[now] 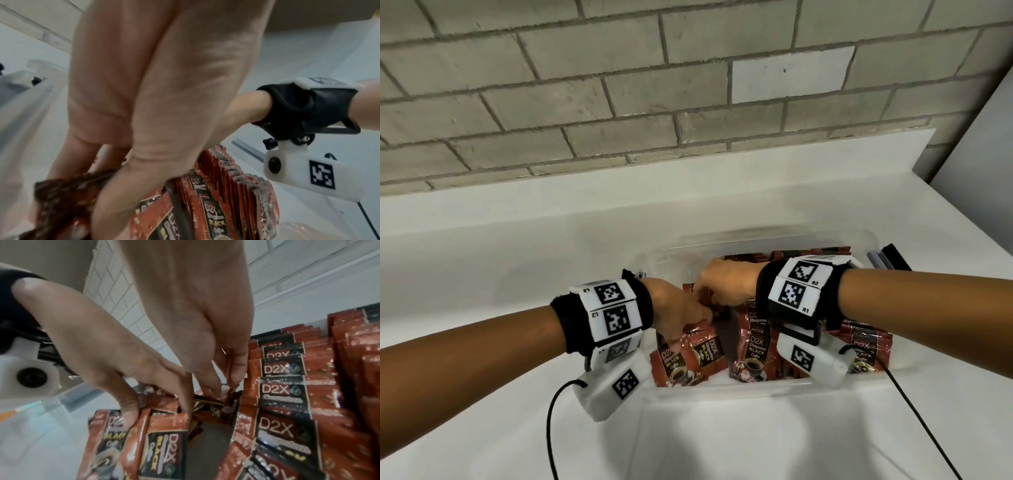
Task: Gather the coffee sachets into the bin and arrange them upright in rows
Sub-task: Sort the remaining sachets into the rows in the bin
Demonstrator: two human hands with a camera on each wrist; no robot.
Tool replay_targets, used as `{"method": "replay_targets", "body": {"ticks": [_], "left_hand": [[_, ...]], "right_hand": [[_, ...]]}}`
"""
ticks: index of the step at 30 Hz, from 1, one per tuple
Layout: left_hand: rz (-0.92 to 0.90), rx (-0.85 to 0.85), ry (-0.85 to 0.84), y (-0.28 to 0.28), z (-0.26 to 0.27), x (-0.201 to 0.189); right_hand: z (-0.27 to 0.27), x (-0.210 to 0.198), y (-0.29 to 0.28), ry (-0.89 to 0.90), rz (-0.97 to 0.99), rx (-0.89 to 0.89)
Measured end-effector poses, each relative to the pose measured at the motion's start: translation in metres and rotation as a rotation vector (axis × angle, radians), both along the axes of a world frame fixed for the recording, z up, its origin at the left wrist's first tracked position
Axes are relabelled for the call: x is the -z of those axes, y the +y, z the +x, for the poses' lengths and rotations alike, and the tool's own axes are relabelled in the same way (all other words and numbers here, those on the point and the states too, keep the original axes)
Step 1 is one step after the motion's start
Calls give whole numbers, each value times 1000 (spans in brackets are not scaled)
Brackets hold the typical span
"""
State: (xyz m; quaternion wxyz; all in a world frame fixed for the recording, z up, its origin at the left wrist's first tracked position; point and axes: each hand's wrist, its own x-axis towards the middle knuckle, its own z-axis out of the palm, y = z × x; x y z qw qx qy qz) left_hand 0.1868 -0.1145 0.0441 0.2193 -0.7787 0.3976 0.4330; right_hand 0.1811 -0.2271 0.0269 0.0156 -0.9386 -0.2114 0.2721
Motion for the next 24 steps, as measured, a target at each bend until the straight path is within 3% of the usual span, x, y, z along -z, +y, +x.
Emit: {"method": "replay_targets", "body": {"ticks": [5,15,21,24], "left_hand": [[-3,-22,-62,0,1,1],[67,48,-61,-3,3,3],[82,-16,-29,-3,13,-2],[113,-51,29,-3,19,-23]], "right_hand": [[2,9,0,-19,-25,50],[-3,11,9,-39,-147,-61],[0,2,4,176,-66,38],[-3,2,5,240,-199,-25]]}}
